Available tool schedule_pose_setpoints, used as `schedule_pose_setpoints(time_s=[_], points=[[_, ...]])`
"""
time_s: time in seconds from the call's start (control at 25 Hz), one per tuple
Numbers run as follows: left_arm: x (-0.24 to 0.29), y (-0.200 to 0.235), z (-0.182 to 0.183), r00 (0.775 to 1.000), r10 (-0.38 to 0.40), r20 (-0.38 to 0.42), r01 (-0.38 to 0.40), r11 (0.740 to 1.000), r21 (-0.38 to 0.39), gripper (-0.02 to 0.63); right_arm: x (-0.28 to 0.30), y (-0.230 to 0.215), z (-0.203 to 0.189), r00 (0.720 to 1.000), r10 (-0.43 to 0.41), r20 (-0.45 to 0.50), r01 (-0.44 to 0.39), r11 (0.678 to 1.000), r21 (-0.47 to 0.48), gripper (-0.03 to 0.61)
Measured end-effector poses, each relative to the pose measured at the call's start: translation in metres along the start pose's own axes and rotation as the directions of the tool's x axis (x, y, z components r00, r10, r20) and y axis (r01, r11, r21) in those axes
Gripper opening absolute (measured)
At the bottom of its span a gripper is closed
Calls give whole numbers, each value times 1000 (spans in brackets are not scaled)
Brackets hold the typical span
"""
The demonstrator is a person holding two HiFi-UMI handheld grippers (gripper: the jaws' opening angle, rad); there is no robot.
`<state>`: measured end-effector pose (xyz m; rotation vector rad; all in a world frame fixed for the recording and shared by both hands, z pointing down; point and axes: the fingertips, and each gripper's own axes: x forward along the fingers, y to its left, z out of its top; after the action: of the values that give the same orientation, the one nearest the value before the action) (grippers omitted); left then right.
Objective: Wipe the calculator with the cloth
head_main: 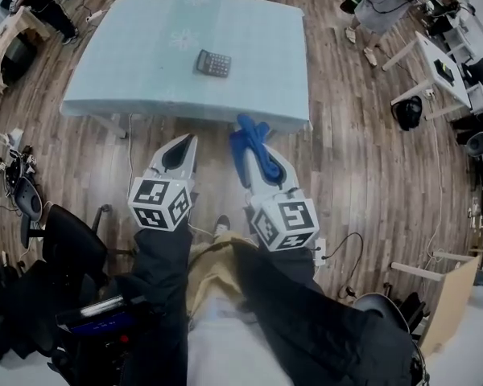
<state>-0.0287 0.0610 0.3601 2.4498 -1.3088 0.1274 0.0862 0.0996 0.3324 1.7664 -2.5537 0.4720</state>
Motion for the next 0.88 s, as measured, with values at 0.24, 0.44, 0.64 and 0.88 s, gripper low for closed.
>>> schedule_pose_setpoints(time_s=[0.24, 0.44, 0.64, 0.88], points=[[15, 10, -3, 999, 30, -27, -30, 1000, 2, 0, 19, -14, -5, 1000, 15, -18, -15, 1000, 26, 61], [25, 25, -3, 998, 41, -41, -41, 999, -8, 0, 35, -18, -10, 999, 19, -40, -18, 999, 36, 61], [58, 44, 4, 999, 5, -45, -6, 1000, -14, 0, 62, -29, -11, 999, -8, -48, 9, 1000, 30, 61], [108, 67, 33, 999, -41, -33, 41, 999, -2, 0, 107, -54, 10, 997, -62, -36, 63, 998, 15, 61]])
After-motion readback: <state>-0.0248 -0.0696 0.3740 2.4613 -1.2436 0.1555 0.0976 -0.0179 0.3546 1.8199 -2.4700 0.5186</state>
